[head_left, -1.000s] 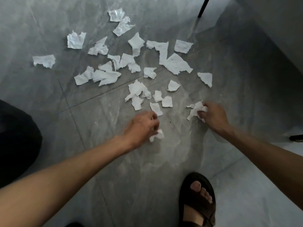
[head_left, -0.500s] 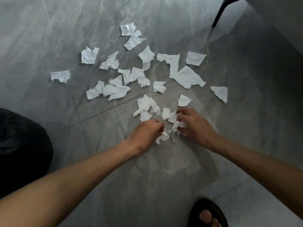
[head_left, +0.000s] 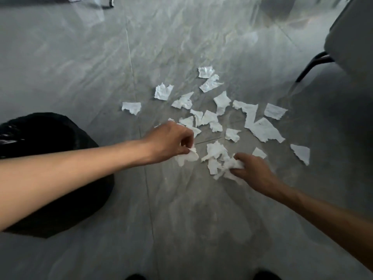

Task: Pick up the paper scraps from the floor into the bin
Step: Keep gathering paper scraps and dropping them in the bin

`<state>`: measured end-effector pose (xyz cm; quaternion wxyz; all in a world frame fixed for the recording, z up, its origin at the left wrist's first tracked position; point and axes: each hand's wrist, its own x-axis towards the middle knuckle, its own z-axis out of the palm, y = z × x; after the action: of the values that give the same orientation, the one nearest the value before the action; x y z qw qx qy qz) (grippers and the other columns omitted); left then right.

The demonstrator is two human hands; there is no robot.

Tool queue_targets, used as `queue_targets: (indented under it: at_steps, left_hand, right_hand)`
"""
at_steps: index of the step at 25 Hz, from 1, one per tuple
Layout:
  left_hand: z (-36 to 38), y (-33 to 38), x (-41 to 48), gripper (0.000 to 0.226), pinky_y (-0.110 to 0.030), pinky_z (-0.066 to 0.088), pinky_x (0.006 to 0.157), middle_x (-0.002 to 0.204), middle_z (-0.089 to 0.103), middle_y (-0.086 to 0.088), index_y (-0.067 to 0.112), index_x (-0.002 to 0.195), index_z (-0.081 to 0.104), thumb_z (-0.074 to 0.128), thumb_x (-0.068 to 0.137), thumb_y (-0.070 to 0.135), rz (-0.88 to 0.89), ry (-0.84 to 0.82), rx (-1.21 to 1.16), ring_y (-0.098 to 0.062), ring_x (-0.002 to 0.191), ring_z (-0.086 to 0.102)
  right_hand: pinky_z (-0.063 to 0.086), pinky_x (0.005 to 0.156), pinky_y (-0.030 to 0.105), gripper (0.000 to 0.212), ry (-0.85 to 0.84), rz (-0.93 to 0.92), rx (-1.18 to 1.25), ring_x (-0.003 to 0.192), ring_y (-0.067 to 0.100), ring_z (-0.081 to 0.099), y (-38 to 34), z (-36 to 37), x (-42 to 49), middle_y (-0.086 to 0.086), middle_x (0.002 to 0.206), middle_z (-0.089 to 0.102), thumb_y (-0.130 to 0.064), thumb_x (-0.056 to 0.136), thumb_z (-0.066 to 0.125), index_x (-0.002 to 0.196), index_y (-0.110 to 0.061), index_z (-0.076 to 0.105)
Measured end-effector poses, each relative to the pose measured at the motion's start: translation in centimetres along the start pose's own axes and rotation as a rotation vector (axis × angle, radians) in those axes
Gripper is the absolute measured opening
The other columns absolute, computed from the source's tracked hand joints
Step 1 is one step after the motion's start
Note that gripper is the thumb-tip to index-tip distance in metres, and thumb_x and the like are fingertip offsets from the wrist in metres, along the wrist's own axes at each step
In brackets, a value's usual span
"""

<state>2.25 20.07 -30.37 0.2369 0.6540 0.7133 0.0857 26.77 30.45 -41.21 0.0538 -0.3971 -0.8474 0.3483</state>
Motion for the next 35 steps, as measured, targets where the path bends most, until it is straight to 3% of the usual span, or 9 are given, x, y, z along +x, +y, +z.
queue_targets:
  at_steps: [2, 5, 7, 10, 14, 20, 27, 29, 35]
  left_hand:
    - [-2.6, -0.9, -0.7, 0.009, -0.017, 0.039, 0.058, 0.075, 0.064, 0.009, 0.019, 0.080, 0.067, 0.075, 0.075, 0.019, -0.009, 0.100, -0.033, -0.004, 0.064, 0.052]
    - [-6.1, -2.5, -3.0, 0.011, -0.005, 0.036, 0.054, 0.063, 0.059, 0.015, 0.020, 0.075, 0.067, 0.077, 0.074, 0.016, -0.068, 0.273, -0.162, 0.004, 0.059, 0.053]
    - [-8.9, -4.2, -5.8, 0.014, -0.003, 0.037, 0.055, 0.056, 0.060, 0.018, 0.023, 0.071, 0.066, 0.077, 0.073, 0.015, -0.111, 0.405, -0.251, 0.009, 0.055, 0.055]
    - [-11.9, -7.1, -10.6, 0.016, -0.006, 0.040, 0.054, 0.061, 0.064, 0.027, 0.024, 0.070, 0.065, 0.076, 0.073, 0.013, -0.189, 0.616, -0.333, 0.003, 0.052, 0.058]
    - [-12.4, -11.8, -17.0, 0.011, -0.003, 0.037, 0.055, 0.059, 0.064, 0.020, 0.018, 0.073, 0.068, 0.075, 0.072, 0.010, -0.417, 0.757, -0.206, 0.008, 0.055, 0.058]
    - [-6.4, -17.9, -23.4, 0.007, -0.027, 0.045, 0.070, 0.086, 0.072, -0.008, 0.016, 0.081, 0.068, 0.067, 0.078, 0.011, -0.907, 0.519, -0.144, -0.025, 0.085, 0.067]
    - [-6.6, -17.0, -23.6, 0.030, -0.026, 0.045, 0.074, 0.098, 0.072, -0.003, 0.019, 0.101, 0.064, 0.056, 0.077, 0.002, -0.973, 0.689, -0.067, -0.022, 0.093, 0.065]
    - [-7.3, -15.6, -21.7, 0.033, -0.023, 0.043, 0.075, 0.100, 0.070, 0.000, 0.019, 0.104, 0.063, 0.053, 0.078, 0.000, -0.937, 0.718, -0.064, -0.018, 0.094, 0.064]
    - [-8.7, -10.2, -12.2, 0.024, -0.014, 0.037, 0.065, 0.085, 0.061, 0.012, 0.021, 0.100, 0.062, 0.056, 0.080, 0.008, -0.668, 0.595, -0.082, -0.007, 0.074, 0.057]
  right_hand:
    - [0.037, 0.052, 0.010, 0.020, -0.026, 0.001, 0.080, 0.055, 0.000, 0.052, -4.5, -1.7, 1.0, -0.012, 0.062, 0.057, -0.022, 0.075, 0.073, 0.071, -0.028, 0.055]
    - [0.044, 0.057, 0.020, 0.012, -0.094, 0.005, 0.218, 0.059, 0.002, 0.059, -11.7, -4.4, 3.3, -0.003, 0.070, 0.066, -0.025, 0.076, 0.073, 0.076, -0.023, 0.061]
    - [0.046, 0.055, 0.026, 0.011, -0.123, 0.011, 0.305, 0.059, 0.009, 0.061, -16.8, -5.1, 4.7, 0.001, 0.070, 0.069, -0.023, 0.076, 0.073, 0.081, -0.017, 0.065]
    - [0.040, 0.043, 0.013, 0.010, -0.214, -0.041, 0.408, 0.046, 0.000, 0.056, -23.6, -4.0, 6.4, -0.010, 0.052, 0.063, -0.012, 0.079, 0.070, 0.072, -0.014, 0.063]
    - [0.041, 0.042, 0.016, 0.005, -0.293, -0.143, 0.509, 0.046, 0.004, 0.057, -31.2, -0.6, 8.2, -0.009, 0.053, 0.064, -0.009, 0.078, 0.069, 0.074, -0.012, 0.068]
    - [0.050, 0.056, 0.034, 0.019, -0.468, -0.227, 0.425, 0.069, 0.022, 0.065, -38.9, 6.0, 9.0, 0.014, 0.081, 0.070, -0.016, 0.075, 0.073, 0.092, -0.007, 0.070]
    - [0.054, 0.092, 0.038, 0.041, -0.800, -0.091, 0.451, 0.093, 0.030, 0.067, -39.4, 9.1, 10.4, 0.030, 0.108, 0.066, -0.003, 0.081, 0.069, 0.116, 0.014, 0.057]
    - [0.055, 0.091, 0.035, 0.044, -0.814, -0.108, 0.506, 0.102, 0.034, 0.067, -37.8, 7.6, 11.1, 0.032, 0.115, 0.062, 0.001, 0.082, 0.066, 0.122, 0.012, 0.051]
    - [0.059, 0.072, 0.025, 0.020, -0.660, -0.101, 0.574, 0.074, 0.018, 0.070, -27.2, 0.4, 15.5, 0.019, 0.089, 0.069, 0.002, 0.083, 0.064, 0.102, -0.003, 0.066]
